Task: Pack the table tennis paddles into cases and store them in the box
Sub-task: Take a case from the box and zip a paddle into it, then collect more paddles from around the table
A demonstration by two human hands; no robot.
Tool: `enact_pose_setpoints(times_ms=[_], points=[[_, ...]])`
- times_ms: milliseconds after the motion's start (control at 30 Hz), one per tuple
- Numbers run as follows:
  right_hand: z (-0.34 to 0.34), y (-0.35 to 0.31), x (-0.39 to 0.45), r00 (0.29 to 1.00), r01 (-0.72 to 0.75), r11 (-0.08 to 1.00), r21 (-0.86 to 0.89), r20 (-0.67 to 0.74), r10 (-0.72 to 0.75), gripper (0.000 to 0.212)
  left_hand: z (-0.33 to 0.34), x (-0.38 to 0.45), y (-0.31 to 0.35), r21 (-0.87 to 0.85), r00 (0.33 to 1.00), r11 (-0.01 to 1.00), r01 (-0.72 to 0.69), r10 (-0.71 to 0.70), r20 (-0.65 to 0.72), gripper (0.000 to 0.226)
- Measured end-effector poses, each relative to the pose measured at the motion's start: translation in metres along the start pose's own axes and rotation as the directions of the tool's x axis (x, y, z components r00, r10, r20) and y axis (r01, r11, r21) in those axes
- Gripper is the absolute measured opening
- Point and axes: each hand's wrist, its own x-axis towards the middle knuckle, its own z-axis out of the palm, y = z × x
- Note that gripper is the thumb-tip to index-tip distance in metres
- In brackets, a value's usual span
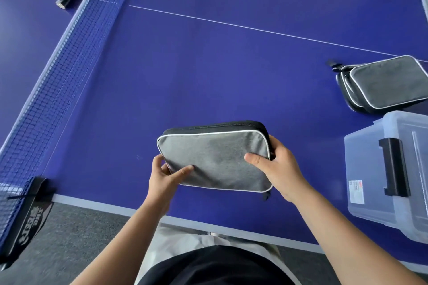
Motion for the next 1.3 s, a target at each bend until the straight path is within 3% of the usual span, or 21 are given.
enact_pose_setpoints(times_ms=[133, 333, 433, 567, 667, 733, 867, 933, 1300], points=[[0.046, 0.001, 0.030, 0.989, -0.110, 0.987, 0.114, -0.083, 0.120, 0.030, -0.032, 0.028, 0.028, 0.097, 0.999, 0.995, -0.019, 0.023, -0.048, 0.073], [0.131, -0.025, 0.091, 0.956, -0.259, 0.966, 0.001, -0.141, 0.256, 0.057, -0.092, 0.083, 0.078, 0.274, 0.985, 0.961, -0.025, 0.071, -0.156, 0.084], [0.167, -0.040, 0.127, 0.948, -0.278, 0.957, -0.080, -0.183, 0.260, 0.058, -0.120, 0.123, 0.104, 0.344, 0.980, 0.939, -0.023, 0.089, -0.178, 0.084], [0.200, -0.063, 0.178, 0.961, -0.203, 0.978, -0.057, -0.205, 0.187, 0.054, -0.142, 0.179, 0.141, 0.428, 0.974, 0.904, -0.022, 0.116, -0.195, 0.090], [0.213, -0.082, 0.213, 0.961, -0.161, 0.986, -0.032, -0.235, 0.150, 0.045, -0.147, 0.222, 0.166, 0.461, 0.973, 0.885, -0.060, 0.155, -0.170, 0.088], [0.217, -0.092, 0.237, 0.959, -0.164, 0.986, -0.021, -0.237, 0.155, 0.051, -0.146, 0.252, 0.181, 0.481, 0.975, 0.873, -0.079, 0.167, -0.143, 0.087], [0.224, -0.108, 0.281, 0.950, -0.220, 0.975, -0.037, -0.235, 0.205, 0.103, -0.141, 0.306, 0.212, 0.517, 0.976, 0.849, -0.109, 0.189, -0.104, 0.082], [0.225, -0.115, 0.301, 0.949, -0.233, 0.971, -0.046, -0.228, 0.217, 0.114, -0.140, 0.328, 0.224, 0.538, 0.976, 0.834, -0.119, 0.197, -0.089, 0.081], [0.225, -0.127, 0.366, 0.940, -0.233, 0.971, -0.062, -0.269, 0.208, 0.111, -0.129, 0.388, 0.248, 0.564, 0.980, 0.821, -0.086, 0.171, -0.100, 0.092]])
